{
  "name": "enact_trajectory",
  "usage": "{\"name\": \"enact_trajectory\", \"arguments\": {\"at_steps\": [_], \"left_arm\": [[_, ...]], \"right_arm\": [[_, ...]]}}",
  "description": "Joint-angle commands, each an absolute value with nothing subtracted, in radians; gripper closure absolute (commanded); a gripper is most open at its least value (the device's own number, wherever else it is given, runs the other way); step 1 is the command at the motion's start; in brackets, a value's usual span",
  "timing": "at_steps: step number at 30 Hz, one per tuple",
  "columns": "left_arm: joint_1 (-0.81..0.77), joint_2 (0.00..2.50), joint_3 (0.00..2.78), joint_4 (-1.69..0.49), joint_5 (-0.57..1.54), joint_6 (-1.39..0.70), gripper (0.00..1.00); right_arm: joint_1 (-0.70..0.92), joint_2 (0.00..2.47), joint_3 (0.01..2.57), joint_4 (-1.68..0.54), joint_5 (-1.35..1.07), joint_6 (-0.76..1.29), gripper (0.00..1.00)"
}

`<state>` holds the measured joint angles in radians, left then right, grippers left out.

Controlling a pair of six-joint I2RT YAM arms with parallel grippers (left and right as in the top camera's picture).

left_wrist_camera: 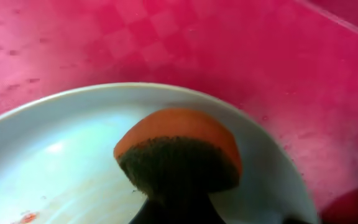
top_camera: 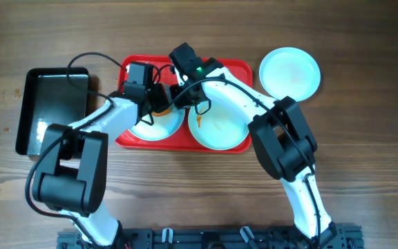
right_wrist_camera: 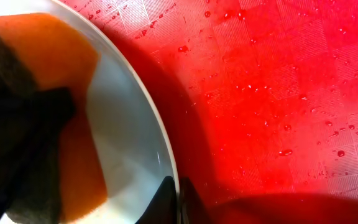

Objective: Clean dirty plates on tray and stack at the side

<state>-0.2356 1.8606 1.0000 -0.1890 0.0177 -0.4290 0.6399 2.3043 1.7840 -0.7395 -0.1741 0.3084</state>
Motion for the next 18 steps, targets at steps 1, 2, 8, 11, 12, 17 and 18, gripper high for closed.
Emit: {"name": "enact_trajectory", "arguments": {"at_steps": [1, 2, 8, 11, 12, 17, 18], "left_arm": [[-0.236, 1.911, 0.986, -0.28, -0.336, -0.338, 0.96], [-0.237, 1.911, 0.986, -0.304, -0.421, -0.304, 0.96], [-0.239, 1.834, 1.024, -0.44, -0.74, -0.261, 0.96], [-0.248, 1.694, 1.03, -0.454, -0.678, -0.323, 0.96], [-0.251, 1.649, 1.03, -0.47, -0.575, -0.326, 0.96], [-0.252, 1.625, 1.02, -0.49, 0.049, -0.392, 0.96], [-0.252, 1.645, 1.013, -0.49, 0.07, -0.406, 0.96]], "right_arm": [[0.642, 2.321, 1.791, -0.745, -0.154, 0.288, 0.96], [0.642, 2.321, 1.791, -0.746, -0.154, 0.288, 0.96], [0.642, 2.321, 1.791, -0.746, -0.154, 0.288, 0.96], [0.642, 2.321, 1.791, -0.746, -0.154, 0.288, 0.96], [0.642, 2.321, 1.791, -0.746, -0.154, 0.289, 0.96], [0.64, 2.321, 1.791, -0.745, -0.154, 0.289, 0.96], [0.64, 2.321, 1.791, -0.746, -0.154, 0.289, 0.96]]}}
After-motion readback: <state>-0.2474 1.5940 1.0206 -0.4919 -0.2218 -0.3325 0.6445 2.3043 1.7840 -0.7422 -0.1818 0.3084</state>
